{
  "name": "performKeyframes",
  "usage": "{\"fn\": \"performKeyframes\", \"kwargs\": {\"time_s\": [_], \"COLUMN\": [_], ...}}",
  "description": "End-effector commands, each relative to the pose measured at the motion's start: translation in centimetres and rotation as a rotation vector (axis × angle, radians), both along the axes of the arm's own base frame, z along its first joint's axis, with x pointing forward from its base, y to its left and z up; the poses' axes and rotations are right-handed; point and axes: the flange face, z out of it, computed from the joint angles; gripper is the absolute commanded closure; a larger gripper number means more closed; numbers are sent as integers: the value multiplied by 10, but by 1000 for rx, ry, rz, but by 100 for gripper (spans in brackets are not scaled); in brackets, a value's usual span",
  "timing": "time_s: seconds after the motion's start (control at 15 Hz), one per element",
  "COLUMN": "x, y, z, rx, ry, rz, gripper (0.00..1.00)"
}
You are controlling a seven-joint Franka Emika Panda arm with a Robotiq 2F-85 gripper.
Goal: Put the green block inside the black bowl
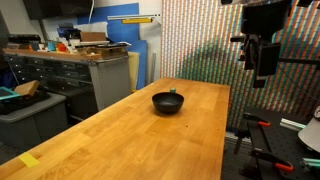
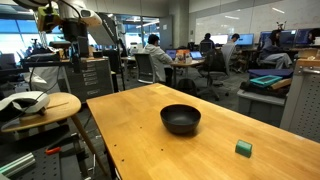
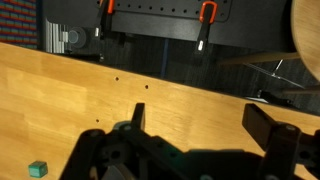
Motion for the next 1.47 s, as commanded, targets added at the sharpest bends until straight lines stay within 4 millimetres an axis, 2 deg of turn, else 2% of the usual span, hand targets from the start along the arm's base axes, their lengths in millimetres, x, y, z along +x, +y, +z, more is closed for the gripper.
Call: {"fn": "performKeyframes", "kwargs": {"time_s": [0.0,0.33,0.6,0.87,1.13,1.4], "x": [2,20,43,80,125,168], "y": [-2,-18,-36,-63,-94,-123], "z": [1,13,25,40,55,56], "rx": [-6,-29,-25,-22,-21,0], "ry": [-12,-69,-95,-115,-163,-206], "rz": [4,6,27,32,10,-10], "gripper": [0,0,0,0,0,0]}}
